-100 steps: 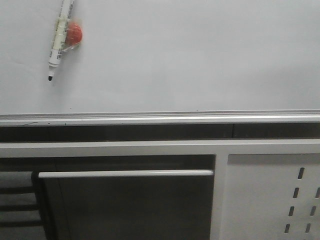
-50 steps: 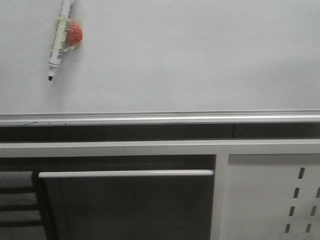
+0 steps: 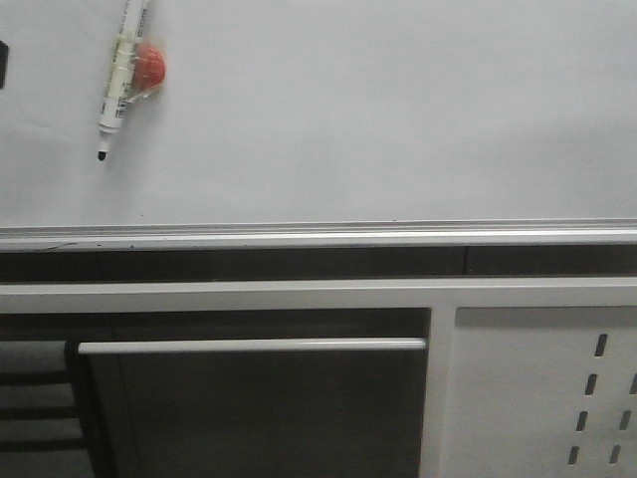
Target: Write number 1 on whiteboard
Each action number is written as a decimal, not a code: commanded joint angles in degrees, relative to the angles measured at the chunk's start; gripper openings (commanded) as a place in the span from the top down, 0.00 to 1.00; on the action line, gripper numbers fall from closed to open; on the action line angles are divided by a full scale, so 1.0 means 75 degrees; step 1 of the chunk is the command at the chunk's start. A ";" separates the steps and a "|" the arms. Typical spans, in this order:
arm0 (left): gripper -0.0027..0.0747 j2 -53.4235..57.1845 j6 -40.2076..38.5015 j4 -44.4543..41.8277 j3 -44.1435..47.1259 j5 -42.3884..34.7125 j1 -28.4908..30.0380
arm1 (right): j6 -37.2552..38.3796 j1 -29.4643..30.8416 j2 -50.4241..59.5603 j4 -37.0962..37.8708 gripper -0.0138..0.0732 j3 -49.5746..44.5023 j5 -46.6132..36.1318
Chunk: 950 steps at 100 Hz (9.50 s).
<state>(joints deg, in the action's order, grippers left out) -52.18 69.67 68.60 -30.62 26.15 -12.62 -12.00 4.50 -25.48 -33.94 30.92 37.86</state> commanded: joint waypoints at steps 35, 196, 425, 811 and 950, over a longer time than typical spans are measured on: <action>0.55 -0.1130 0.0662 0.0287 -0.0792 -0.4351 -0.2737 | -0.0091 -0.0002 -0.0113 -0.0188 0.47 0.0273 -0.0440; 0.99 -0.2048 0.0647 -0.1013 -0.2040 0.1124 -0.2749 | -0.4267 -0.0002 -0.1530 -0.4358 0.47 0.0441 0.2423; 0.41 -0.1563 0.0208 -0.0561 -0.2545 0.1560 -0.3135 | -0.4187 -0.3846 -0.5037 -0.1692 0.90 0.3915 0.2175; 0.99 0.1978 -0.0232 0.0054 -0.0900 -0.1233 -0.0615 | -0.5240 -0.6692 -0.4081 0.1181 0.89 0.0513 -0.8015; 0.99 0.1978 -0.0173 0.0017 -0.0900 -0.1218 -0.0615 | -0.5833 -0.6580 -0.5019 0.0868 0.89 0.0513 -0.8382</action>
<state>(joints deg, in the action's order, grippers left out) -37.52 68.65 67.13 -35.86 18.43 -17.46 -54.69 -45.86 -61.66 -27.66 33.02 -20.34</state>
